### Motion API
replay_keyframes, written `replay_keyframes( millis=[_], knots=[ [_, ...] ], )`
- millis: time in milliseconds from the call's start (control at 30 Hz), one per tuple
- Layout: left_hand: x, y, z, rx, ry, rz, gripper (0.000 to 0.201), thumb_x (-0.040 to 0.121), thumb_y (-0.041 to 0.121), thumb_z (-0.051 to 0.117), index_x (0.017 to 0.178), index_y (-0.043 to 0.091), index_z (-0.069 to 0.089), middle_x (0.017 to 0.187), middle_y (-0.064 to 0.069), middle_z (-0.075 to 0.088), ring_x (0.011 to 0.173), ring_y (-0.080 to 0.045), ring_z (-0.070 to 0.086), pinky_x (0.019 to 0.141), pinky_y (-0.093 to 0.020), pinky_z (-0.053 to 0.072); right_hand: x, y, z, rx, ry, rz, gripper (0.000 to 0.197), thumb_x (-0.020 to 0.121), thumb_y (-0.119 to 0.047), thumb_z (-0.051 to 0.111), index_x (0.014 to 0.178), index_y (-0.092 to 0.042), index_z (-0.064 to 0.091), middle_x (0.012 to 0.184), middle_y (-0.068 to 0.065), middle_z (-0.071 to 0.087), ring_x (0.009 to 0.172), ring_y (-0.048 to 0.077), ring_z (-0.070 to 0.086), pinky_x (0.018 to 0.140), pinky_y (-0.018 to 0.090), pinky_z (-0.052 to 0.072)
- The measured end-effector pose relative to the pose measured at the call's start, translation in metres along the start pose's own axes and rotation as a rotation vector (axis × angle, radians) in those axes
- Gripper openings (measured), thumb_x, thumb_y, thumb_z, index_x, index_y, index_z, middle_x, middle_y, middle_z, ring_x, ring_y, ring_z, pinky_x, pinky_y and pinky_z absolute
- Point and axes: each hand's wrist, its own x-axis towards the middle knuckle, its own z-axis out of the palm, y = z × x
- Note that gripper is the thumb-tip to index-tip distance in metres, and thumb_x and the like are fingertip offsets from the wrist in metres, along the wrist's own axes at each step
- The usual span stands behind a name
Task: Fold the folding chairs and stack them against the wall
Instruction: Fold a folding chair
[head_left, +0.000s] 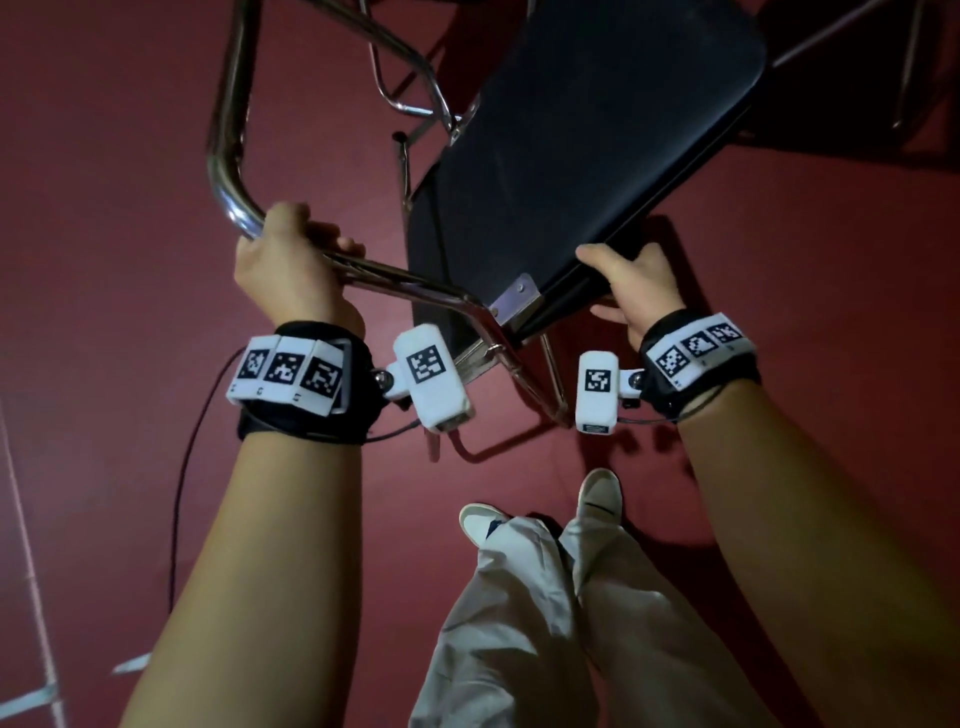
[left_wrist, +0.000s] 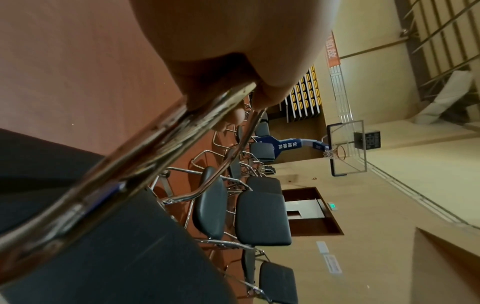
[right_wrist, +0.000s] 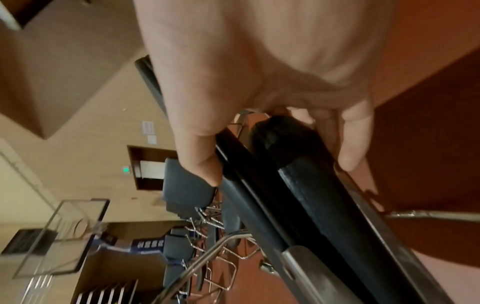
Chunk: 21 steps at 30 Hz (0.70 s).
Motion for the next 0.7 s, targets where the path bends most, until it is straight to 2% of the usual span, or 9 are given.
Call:
replay_keyframes(
  millis=[167,267,333,433,533,633,700],
  knots=[
    [0.015,0.009,0.001,-0.02,0.015,0.0,0.006,0.086,0.0,0.055,0.088,0.004,0.051,0.06,-0.009,0.052,0.046,-0.022,0.046,0.056,-0.032,0.048,-0.01,0.001,0.009,-0.059,0.015,-0.108,0.055,0.069,-0.037,0.08,0.111,-0.014,0.055,0.109,0.002,0.068,0.095,0.013,0.068,0.071,0.034,0.059],
    [0.017,0.015,0.007,-0.053,-0.041,0.011,0.007,0.086,-0.001,0.054,0.092,0.001,0.051,0.064,-0.012,0.051,0.048,-0.022,0.046,0.06,-0.033,0.05,-0.014,-0.003,0.016,-0.133,0.019,-0.175,0.054,0.058,-0.045,0.079,0.099,-0.021,0.054,0.105,-0.002,0.067,0.094,0.014,0.068,0.082,0.041,0.06],
    [0.018,0.021,0.012,-0.092,-0.074,0.017,0.013,0.085,-0.003,0.054,0.097,0.0,0.053,0.067,-0.014,0.052,0.051,-0.023,0.05,0.062,-0.034,0.053,-0.016,-0.012,0.02,-0.179,-0.003,-0.221,0.049,0.057,-0.045,0.079,0.095,-0.024,0.055,0.101,-0.005,0.067,0.095,0.014,0.068,0.087,0.042,0.058],
    [0.023,0.032,0.009,-0.097,-0.132,-0.026,0.022,0.081,0.002,0.055,0.103,0.003,0.053,0.076,-0.012,0.062,0.064,-0.022,0.062,0.07,-0.039,0.057,-0.018,-0.027,0.03,-0.24,-0.034,-0.292,0.056,0.055,-0.045,0.076,0.102,-0.02,0.058,0.101,-0.005,0.068,0.094,0.012,0.067,0.088,0.039,0.056],
    [0.031,0.039,-0.004,-0.062,-0.171,-0.084,0.024,0.09,0.008,0.053,0.113,0.006,0.053,0.095,-0.003,0.075,0.087,-0.016,0.074,0.082,-0.041,0.055,-0.024,-0.037,0.045,-0.299,-0.063,-0.364,0.051,0.063,-0.038,0.077,0.104,-0.018,0.056,0.104,-0.004,0.066,0.098,0.013,0.064,0.086,0.034,0.054],
    [0.039,0.048,-0.016,-0.059,-0.199,-0.107,0.033,0.095,0.013,0.051,0.124,0.002,0.061,0.11,-0.001,0.076,0.1,-0.013,0.073,0.086,-0.045,0.054,-0.033,-0.046,0.062,-0.385,-0.129,-0.441,0.055,0.07,-0.037,0.078,0.115,-0.018,0.051,0.112,-0.005,0.062,0.103,0.013,0.06,0.082,0.026,0.049],
    [0.04,0.055,-0.016,-0.058,-0.226,-0.09,0.028,0.096,0.017,0.053,0.121,0.008,0.062,0.11,0.001,0.075,0.103,-0.012,0.072,0.088,-0.049,0.053,-0.043,-0.054,0.078,-0.447,-0.194,-0.503,0.07,0.064,-0.049,0.076,0.122,-0.02,0.048,0.119,-0.004,0.059,0.109,0.014,0.058,0.09,0.03,0.049]
  ],
)
